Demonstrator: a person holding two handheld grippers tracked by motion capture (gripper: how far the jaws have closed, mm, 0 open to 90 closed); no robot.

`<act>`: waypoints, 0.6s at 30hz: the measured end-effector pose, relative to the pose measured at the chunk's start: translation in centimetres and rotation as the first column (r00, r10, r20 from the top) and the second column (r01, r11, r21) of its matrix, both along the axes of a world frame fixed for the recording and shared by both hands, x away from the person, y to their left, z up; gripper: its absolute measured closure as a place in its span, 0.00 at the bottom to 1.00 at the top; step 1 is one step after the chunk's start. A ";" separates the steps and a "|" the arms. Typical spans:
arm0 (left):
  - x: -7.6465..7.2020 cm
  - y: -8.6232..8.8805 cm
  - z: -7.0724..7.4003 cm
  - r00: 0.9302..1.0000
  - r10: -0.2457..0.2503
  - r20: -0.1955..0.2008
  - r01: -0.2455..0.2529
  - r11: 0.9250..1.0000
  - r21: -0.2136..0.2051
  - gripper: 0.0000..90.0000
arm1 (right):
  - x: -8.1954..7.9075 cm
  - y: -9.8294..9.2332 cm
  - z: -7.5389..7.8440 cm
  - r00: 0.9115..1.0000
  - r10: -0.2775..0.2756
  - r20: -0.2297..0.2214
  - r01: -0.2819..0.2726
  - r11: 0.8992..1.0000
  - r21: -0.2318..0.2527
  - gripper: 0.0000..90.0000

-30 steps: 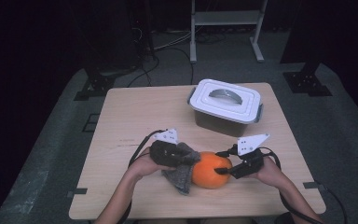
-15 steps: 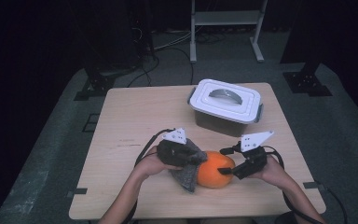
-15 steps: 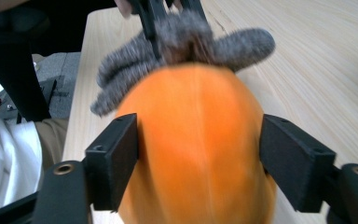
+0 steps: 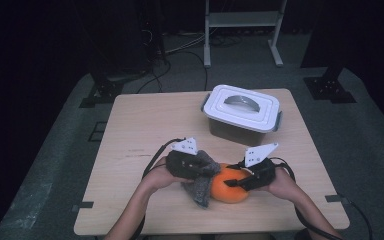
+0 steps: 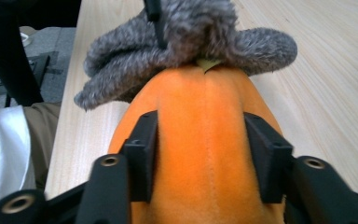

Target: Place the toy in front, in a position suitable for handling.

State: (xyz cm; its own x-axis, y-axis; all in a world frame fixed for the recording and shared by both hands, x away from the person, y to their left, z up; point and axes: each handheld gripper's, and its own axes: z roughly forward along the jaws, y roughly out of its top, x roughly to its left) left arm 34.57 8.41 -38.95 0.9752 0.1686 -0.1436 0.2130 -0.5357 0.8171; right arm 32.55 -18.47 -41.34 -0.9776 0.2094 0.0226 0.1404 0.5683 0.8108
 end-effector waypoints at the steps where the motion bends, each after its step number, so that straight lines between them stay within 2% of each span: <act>1: 0.0 0.2 0.2 1.000 0.002 0.000 -0.002 1.000 -0.003 0.79 | 0.0 0.0 0.1 1.000 0.008 0.009 -0.008 1.000 0.000 0.59; 4: 0.1 0.4 0.8 1.000 -0.002 0.010 0.002 1.000 -0.006 0.79 | 0.1 0.3 0.4 0.999 0.024 0.034 -0.026 0.999 0.037 0.62; 8: -0.1 0.7 1.7 1.000 -0.016 0.024 0.016 1.000 -0.003 0.78 | 0.2 1.4 0.7 0.996 0.064 0.062 -0.067 0.997 0.042 0.63; 14: -0.4 1.6 2.1 0.999 -0.019 0.027 0.019 1.000 -0.004 0.78 | 0.5 3.4 1.1 0.991 0.118 0.064 -0.122 0.991 0.061 0.62; 17: -0.5 1.9 1.5 0.999 0.000 0.033 -0.001 0.999 0.046 0.79 | 0.8 3.7 0.6 0.991 0.123 0.045 -0.125 0.991 0.051 0.60; 18: -0.4 1.9 1.1 1.000 0.001 0.024 -0.003 0.999 0.049 0.79 | 0.8 3.6 0.4 0.992 0.121 0.043 -0.123 0.991 0.051 0.60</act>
State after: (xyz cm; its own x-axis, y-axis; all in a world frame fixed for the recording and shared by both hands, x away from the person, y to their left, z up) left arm 34.13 10.29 -37.81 0.9779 0.1767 -0.1118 0.1947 -0.5746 0.7949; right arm 33.36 -14.86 -40.93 -0.9961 0.0881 -0.0090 0.0396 0.5348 0.8441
